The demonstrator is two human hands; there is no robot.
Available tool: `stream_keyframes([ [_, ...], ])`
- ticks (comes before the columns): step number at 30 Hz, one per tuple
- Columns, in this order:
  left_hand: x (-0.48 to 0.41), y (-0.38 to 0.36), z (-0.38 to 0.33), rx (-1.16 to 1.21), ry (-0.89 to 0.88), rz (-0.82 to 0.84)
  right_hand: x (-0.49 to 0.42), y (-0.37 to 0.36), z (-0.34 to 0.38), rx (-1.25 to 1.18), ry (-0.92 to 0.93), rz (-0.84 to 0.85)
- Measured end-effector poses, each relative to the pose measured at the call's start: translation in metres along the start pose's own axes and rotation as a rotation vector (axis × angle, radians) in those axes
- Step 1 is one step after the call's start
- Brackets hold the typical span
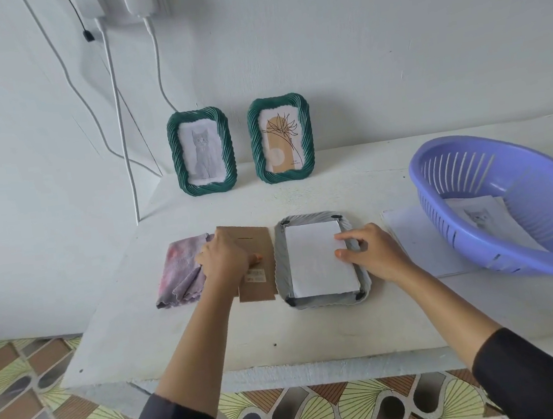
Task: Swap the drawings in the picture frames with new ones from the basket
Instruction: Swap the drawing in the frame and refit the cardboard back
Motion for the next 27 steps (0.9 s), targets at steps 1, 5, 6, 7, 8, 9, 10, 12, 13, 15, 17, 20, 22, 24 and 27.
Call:
stream_keyframes([
  [1,0.0,0.005,0.001,0.024,-0.01,-0.02,0.0,0.0,0.0,0.001,0.0,0.003],
  [5,0.004,0.027,0.003,0.198,-0.053,-0.127,0.0,0.0,-0.001,0.009,-0.003,0.004],
  [6,0.005,0.032,0.004,0.24,-0.061,-0.15,0.0,0.0,-0.001,0.009,-0.004,0.003],
  [7,0.007,0.037,0.003,0.283,-0.07,-0.168,0.0,0.0,-0.001,0.011,-0.004,0.001],
  [8,0.009,0.04,0.002,0.324,-0.08,-0.172,0.0,0.0,0.0,0.015,-0.003,0.001],
  [9,0.01,0.043,0.001,0.356,-0.097,-0.175,0.0,0.0,0.0,0.019,-0.002,0.001],
  [10,0.011,0.044,0.0,0.384,-0.119,-0.171,0.001,0.0,0.001,0.023,-0.002,0.001],
  [12,0.012,0.043,-0.004,0.464,-0.155,-0.148,0.002,0.0,0.001,0.021,-0.006,0.0],
  [13,0.013,0.041,-0.006,0.523,-0.162,-0.126,0.002,0.0,0.002,0.019,-0.007,-0.001],
  [15,0.016,0.035,-0.009,0.64,-0.157,-0.054,0.003,0.0,0.002,0.013,-0.012,-0.002],
  [17,0.018,0.025,-0.013,0.728,-0.152,0.039,0.004,0.0,0.003,0.007,-0.015,-0.004],
  [20,0.022,0.013,-0.017,0.801,-0.161,0.136,0.005,0.0,0.004,0.0,-0.014,-0.003],
  [22,0.026,0.005,-0.021,0.788,-0.176,0.18,0.006,0.0,0.004,-0.01,-0.017,0.003],
  [24,0.031,-0.004,-0.026,0.778,-0.187,0.219,0.008,0.002,0.006,-0.046,-0.015,-0.024],
  [27,0.036,-0.02,-0.033,0.781,-0.2,0.268,0.016,0.011,0.013,-0.133,0.011,-0.162],
])
Point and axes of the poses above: each hand's wrist, its own x-axis away from the middle knuckle, its own y-axis out of the back of the hand, z = x × y, the point moved 4 cm from there along -x, towards the middle knuckle, and after that the axes turned 10 degrees about z, right-handed, at the moved point
